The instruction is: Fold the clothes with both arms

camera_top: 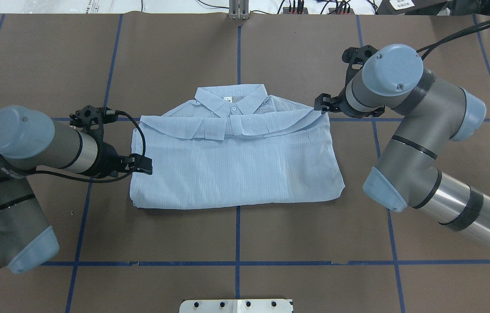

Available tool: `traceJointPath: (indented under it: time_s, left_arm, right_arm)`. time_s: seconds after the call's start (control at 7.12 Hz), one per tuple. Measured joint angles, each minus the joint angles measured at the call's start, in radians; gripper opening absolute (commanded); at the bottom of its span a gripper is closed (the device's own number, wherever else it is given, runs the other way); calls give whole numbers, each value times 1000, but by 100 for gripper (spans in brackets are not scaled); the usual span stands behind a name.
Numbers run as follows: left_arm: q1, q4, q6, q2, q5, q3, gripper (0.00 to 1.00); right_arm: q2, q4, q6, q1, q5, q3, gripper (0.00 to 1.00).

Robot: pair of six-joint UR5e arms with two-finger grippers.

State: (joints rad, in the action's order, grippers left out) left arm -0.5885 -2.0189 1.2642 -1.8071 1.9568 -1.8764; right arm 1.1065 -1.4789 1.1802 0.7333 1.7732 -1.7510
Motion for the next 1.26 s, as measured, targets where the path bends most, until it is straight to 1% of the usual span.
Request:
traceJointPath:
  time_s: [0.28,0.42,0.56,0.7,0.84,0.98,1.26]
  left_arm:
    - [74,1,66,6,-61,8,98]
    - [89,2,75,7,-73,14,84]
    - [98,3,83,7,-78,20,61]
    - [105,3,96,7,-79,23,46]
    - [108,3,108,6,-79,25,19]
    - [109,2,113,4,-78,26,0]
    - [108,2,115,9,-77,24,0]
  right_arm:
    - [1,1,3,-1,0,1,100]
    - [1,2,5,-2,-1,1,100]
    - [1,2,6,-2,-2,2,100]
    - [1,2,7,-3,-2,2,100]
    - [1,2,7,-3,-3,2,100]
    - [1,2,7,-3,-3,2,100]
    - [0,3,11,-4,-3,2,100]
